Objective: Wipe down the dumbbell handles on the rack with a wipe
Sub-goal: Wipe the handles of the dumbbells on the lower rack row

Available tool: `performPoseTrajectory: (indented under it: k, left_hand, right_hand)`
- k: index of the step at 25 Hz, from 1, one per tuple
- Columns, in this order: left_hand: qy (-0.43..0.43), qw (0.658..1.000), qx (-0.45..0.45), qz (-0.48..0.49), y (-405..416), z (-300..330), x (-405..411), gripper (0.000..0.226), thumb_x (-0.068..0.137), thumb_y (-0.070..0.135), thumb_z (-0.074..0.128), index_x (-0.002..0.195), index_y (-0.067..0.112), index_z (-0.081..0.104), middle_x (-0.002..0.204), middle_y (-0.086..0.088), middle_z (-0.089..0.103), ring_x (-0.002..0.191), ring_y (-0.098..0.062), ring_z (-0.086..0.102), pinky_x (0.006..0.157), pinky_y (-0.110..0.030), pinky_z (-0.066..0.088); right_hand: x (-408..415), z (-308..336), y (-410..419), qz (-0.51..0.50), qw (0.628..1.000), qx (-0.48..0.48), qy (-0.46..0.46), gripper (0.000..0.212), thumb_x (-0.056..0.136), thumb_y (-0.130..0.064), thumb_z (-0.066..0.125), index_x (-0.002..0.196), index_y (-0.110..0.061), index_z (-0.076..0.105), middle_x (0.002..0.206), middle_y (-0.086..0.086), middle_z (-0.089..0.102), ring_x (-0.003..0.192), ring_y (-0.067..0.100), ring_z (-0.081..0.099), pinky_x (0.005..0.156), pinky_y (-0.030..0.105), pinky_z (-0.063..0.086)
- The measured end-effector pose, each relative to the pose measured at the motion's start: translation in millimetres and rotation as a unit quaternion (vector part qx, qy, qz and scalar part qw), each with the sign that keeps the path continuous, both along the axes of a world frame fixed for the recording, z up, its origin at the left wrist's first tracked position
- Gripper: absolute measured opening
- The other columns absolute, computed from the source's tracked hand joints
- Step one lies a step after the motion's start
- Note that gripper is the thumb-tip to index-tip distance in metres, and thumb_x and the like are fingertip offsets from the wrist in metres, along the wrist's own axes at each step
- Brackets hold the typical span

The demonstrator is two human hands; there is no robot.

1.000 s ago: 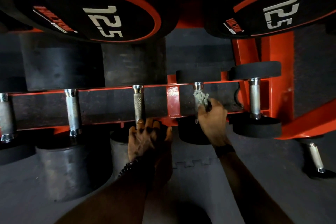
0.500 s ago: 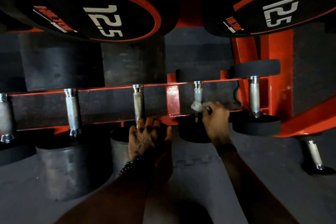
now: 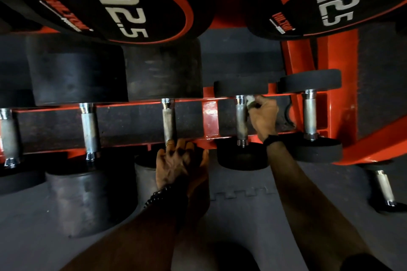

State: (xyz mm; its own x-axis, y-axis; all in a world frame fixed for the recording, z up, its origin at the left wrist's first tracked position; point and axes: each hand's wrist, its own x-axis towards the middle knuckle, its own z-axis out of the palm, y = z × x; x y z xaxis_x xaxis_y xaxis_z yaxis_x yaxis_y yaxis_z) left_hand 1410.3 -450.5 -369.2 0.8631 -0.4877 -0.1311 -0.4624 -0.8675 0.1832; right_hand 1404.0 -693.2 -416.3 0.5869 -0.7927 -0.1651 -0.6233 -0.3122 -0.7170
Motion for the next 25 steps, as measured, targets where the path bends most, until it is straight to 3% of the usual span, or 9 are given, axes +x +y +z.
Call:
performPoseTrajectory:
  k: [2, 4, 6, 9, 12, 14, 18, 22, 25]
  left_hand:
    - [-0.002, 1.000, -0.007, -0.005, 0, 1, -1, 0.035, 0.076, 0.048, 0.075, 0.076, 0.014, 0.070, 0.086, -0.005, 0.068, 0.088, -0.033, 0.065, 0.069, -0.040, 0.050]
    - [-0.006, 1.000, -0.003, -0.011, 2, 0, 0, 0.036, 0.077, 0.049, 0.072, 0.077, 0.014, 0.070, 0.088, -0.006, 0.068, 0.088, -0.034, 0.065, 0.069, -0.040, 0.050]
    - [-0.003, 1.000, -0.001, -0.013, 3, -1, -1, 0.037, 0.079, 0.052, 0.065, 0.079, 0.015, 0.070, 0.089, -0.006, 0.068, 0.090, -0.035, 0.065, 0.070, -0.041, 0.049]
    - [-0.008, 1.000, -0.004, -0.006, 0, 0, -2, 0.036, 0.079, 0.051, 0.066, 0.079, 0.015, 0.070, 0.089, -0.006, 0.068, 0.090, -0.035, 0.065, 0.071, -0.041, 0.050]
    - [-0.007, 1.000, -0.009, -0.006, 1, 1, -1, 0.035, 0.076, 0.049, 0.074, 0.080, 0.015, 0.071, 0.090, -0.006, 0.069, 0.091, -0.034, 0.065, 0.072, -0.041, 0.050]
    - [0.000, 1.000, -0.006, 0.000, 2, 1, -2, 0.035, 0.078, 0.050, 0.071, 0.080, 0.015, 0.071, 0.091, -0.006, 0.069, 0.091, -0.034, 0.065, 0.073, -0.042, 0.050]
    - [0.007, 1.000, 0.004, 0.002, 0, 4, -2, 0.037, 0.080, 0.054, 0.064, 0.080, 0.017, 0.071, 0.090, -0.004, 0.069, 0.091, -0.033, 0.064, 0.075, -0.041, 0.049]
    - [0.014, 1.000, 0.014, -0.006, 1, 2, -1, 0.034, 0.080, 0.054, 0.067, 0.083, 0.020, 0.072, 0.092, -0.003, 0.068, 0.093, -0.032, 0.064, 0.075, -0.040, 0.048]
    - [0.031, 0.999, 0.006, -0.020, 3, -3, 2, 0.042, 0.080, 0.057, 0.057, 0.079, 0.017, 0.071, 0.088, -0.004, 0.068, 0.087, -0.033, 0.065, 0.069, -0.039, 0.049]
  right_hand:
    - [-25, -23, -1, 0.058, 0.994, 0.025, 0.084, 0.025, 0.093, -0.009, 0.061, 0.074, 0.004, 0.070, 0.065, 0.004, 0.060, 0.068, 0.012, 0.056, 0.064, 0.027, 0.043]
    - [-43, -29, -1, 0.107, 0.975, 0.146, 0.132, 0.025, 0.093, -0.009, 0.059, 0.073, 0.001, 0.071, 0.067, 0.005, 0.064, 0.065, 0.013, 0.058, 0.066, 0.031, 0.054]
    - [-18, -18, -11, 0.046, 0.971, 0.215, 0.092, 0.031, 0.090, 0.003, 0.055, 0.063, -0.007, 0.067, 0.059, 0.000, 0.065, 0.057, 0.011, 0.059, 0.062, 0.035, 0.055]
    - [7, -5, -9, -0.006, 0.964, 0.267, -0.006, 0.043, 0.086, 0.021, 0.043, 0.067, -0.011, 0.065, 0.052, -0.012, 0.066, 0.051, 0.000, 0.063, 0.057, 0.021, 0.055]
    - [-37, -14, 1, 0.106, 0.948, 0.291, 0.068, 0.037, 0.086, 0.020, 0.044, 0.082, -0.002, 0.073, 0.068, -0.005, 0.074, 0.065, 0.006, 0.070, 0.074, 0.035, 0.060]
    - [-36, -11, -3, 0.101, 0.935, 0.329, 0.086, 0.036, 0.084, 0.022, 0.039, 0.083, 0.003, 0.070, 0.069, 0.001, 0.074, 0.064, 0.010, 0.070, 0.065, 0.031, 0.057]
    - [4, 4, -7, 0.012, 0.904, 0.425, -0.044, 0.040, 0.080, 0.024, 0.035, 0.078, 0.002, 0.069, 0.075, 0.011, 0.074, 0.072, 0.018, 0.072, 0.074, 0.032, 0.059]
    - [-37, 16, 8, 0.071, 0.898, 0.425, 0.090, 0.030, 0.090, 0.016, 0.045, 0.086, 0.000, 0.069, 0.074, 0.003, 0.074, 0.066, 0.010, 0.071, 0.061, 0.025, 0.057]
    - [-29, 10, 14, -0.088, 0.935, 0.342, -0.027, 0.027, 0.087, 0.014, 0.048, 0.087, -0.001, 0.070, 0.087, 0.009, 0.068, 0.080, 0.020, 0.066, 0.073, 0.034, 0.055]
